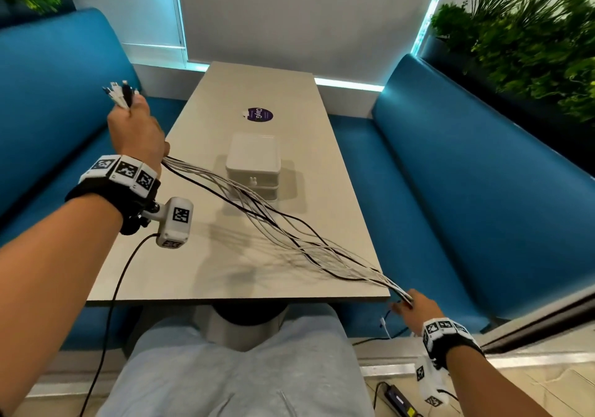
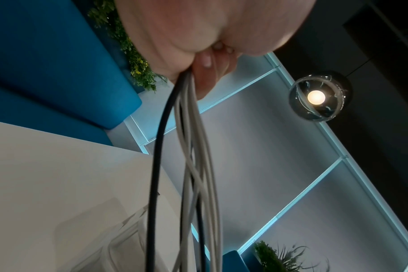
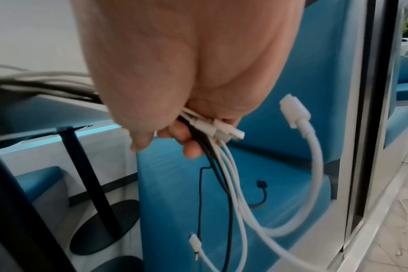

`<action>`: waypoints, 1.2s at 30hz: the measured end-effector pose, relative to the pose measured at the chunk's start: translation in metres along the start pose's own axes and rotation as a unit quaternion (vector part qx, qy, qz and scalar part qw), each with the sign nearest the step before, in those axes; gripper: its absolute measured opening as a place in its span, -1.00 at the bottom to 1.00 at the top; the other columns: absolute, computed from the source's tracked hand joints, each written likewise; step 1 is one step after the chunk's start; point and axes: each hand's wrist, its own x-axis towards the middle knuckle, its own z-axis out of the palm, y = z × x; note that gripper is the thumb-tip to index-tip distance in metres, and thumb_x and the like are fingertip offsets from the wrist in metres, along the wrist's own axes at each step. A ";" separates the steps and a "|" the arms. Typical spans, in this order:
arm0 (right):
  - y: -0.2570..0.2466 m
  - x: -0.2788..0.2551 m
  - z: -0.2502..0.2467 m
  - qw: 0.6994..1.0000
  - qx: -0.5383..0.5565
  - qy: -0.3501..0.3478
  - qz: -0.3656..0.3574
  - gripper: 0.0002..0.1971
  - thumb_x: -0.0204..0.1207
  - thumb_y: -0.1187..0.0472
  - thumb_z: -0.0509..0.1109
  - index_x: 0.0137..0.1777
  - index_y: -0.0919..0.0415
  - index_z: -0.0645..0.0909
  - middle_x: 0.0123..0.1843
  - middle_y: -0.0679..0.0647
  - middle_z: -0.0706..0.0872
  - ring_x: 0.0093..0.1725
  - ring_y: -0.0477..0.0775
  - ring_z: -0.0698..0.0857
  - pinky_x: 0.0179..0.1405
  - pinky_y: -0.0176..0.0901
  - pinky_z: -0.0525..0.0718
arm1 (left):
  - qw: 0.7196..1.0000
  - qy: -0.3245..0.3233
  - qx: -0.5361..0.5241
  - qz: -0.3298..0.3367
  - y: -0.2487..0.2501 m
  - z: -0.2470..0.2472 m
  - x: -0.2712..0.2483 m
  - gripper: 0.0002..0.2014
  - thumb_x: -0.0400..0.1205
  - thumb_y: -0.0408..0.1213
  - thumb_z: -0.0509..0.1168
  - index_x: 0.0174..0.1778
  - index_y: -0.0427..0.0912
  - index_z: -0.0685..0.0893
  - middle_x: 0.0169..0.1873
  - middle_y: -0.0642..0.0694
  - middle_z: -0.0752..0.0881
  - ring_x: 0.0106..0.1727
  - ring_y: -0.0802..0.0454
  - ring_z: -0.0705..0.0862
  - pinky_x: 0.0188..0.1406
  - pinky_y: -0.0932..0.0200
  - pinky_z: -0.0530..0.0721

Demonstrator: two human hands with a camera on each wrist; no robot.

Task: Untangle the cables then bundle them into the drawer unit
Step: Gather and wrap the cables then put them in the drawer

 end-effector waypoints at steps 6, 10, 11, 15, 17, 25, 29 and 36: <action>-0.012 -0.012 0.013 0.995 -0.030 -0.095 -0.024 -0.11 0.22 -0.31 0.58 0.50 0.06 0.39 0.45 0.08 0.59 0.38 0.17 0.59 0.32 -0.06 0.57 | 0.997 -0.024 0.073 0.017 -0.007 0.009 -0.011 -0.70 0.69 -0.01 0.15 -0.32 -0.05 0.40 -0.61 0.05 0.33 -0.62 0.05 0.26 -0.53 0.22 0.25; -0.008 -0.007 -0.009 0.982 -0.127 -0.139 -0.013 0.47 -0.29 -0.64 0.51 0.63 0.05 0.10 0.60 0.06 0.41 0.51 0.19 0.47 0.45 0.16 0.50 | 0.991 -0.054 0.122 0.032 -0.008 0.010 -0.016 -0.70 0.57 0.15 0.16 -0.30 0.01 0.48 -0.56 0.07 0.44 -0.53 0.01 0.38 -0.37 0.02 0.40; -0.008 -0.007 -0.017 0.982 -0.130 -0.140 -0.008 0.56 -0.34 -0.66 0.50 0.68 0.05 0.00 0.66 0.09 0.33 0.56 0.21 0.42 0.48 0.18 0.47 | 0.989 -0.062 0.126 0.035 -0.008 0.011 -0.016 -0.69 0.55 0.18 0.16 -0.31 0.02 0.49 -0.56 0.08 0.44 -0.53 0.00 0.38 -0.36 0.00 0.40; -0.031 -0.017 -0.049 0.987 -0.085 -0.128 -0.046 0.65 -0.30 -0.63 0.52 0.71 -0.04 -0.32 0.76 0.09 -0.01 0.71 0.13 0.14 0.62 0.17 0.27 | 0.985 -0.079 0.149 0.030 -0.017 0.010 -0.017 -0.66 0.47 0.27 0.16 -0.37 0.08 0.49 -0.52 0.02 0.44 -0.49 -0.06 0.37 -0.30 -0.07 0.41; -0.054 -0.029 -0.063 0.990 -0.066 -0.096 -0.074 0.57 -0.17 -0.57 0.55 0.72 -0.04 -0.32 0.76 0.09 -0.06 0.73 0.14 0.01 0.65 0.18 0.17 | 0.983 -0.098 0.156 0.023 -0.024 0.011 -0.022 -0.65 0.45 0.28 0.16 -0.37 0.07 0.50 -0.50 0.00 0.45 -0.43 -0.08 0.39 -0.27 -0.10 0.41; -0.187 -0.062 -0.066 0.954 -0.071 -0.037 -0.287 0.38 -0.01 -0.54 0.54 0.73 -0.03 -0.07 0.75 -0.04 0.06 0.71 0.03 0.08 0.68 0.04 0.14 | 0.968 -0.159 0.187 0.060 -0.027 0.022 -0.063 -0.72 0.72 0.04 0.12 -0.26 0.00 0.47 -0.43 -0.02 0.53 -0.35 -0.09 0.49 -0.25 -0.04 0.51; -0.268 -0.083 -0.059 0.923 0.008 -0.046 -0.381 0.32 0.04 -0.42 0.61 0.72 -0.05 -0.05 0.73 -0.04 0.12 0.68 0.01 0.15 0.67 0.06 0.20 | 0.962 -0.180 0.190 0.076 -0.025 0.020 -0.076 -0.72 0.74 0.01 0.12 -0.26 0.02 0.46 -0.45 -0.01 0.49 -0.40 -0.06 0.45 -0.29 -0.02 0.47; -0.361 -0.101 -0.028 0.873 0.083 -0.047 -0.478 -0.54 0.41 -0.07 0.56 0.25 0.08 0.62 0.15 -0.02 0.79 0.14 -0.03 0.73 0.19 -0.10 0.64 | 0.954 -0.224 0.182 0.076 -0.021 0.012 -0.095 -0.71 0.77 -0.03 0.12 -0.27 0.01 0.43 -0.48 0.06 0.47 -0.44 0.03 0.41 -0.27 0.07 0.42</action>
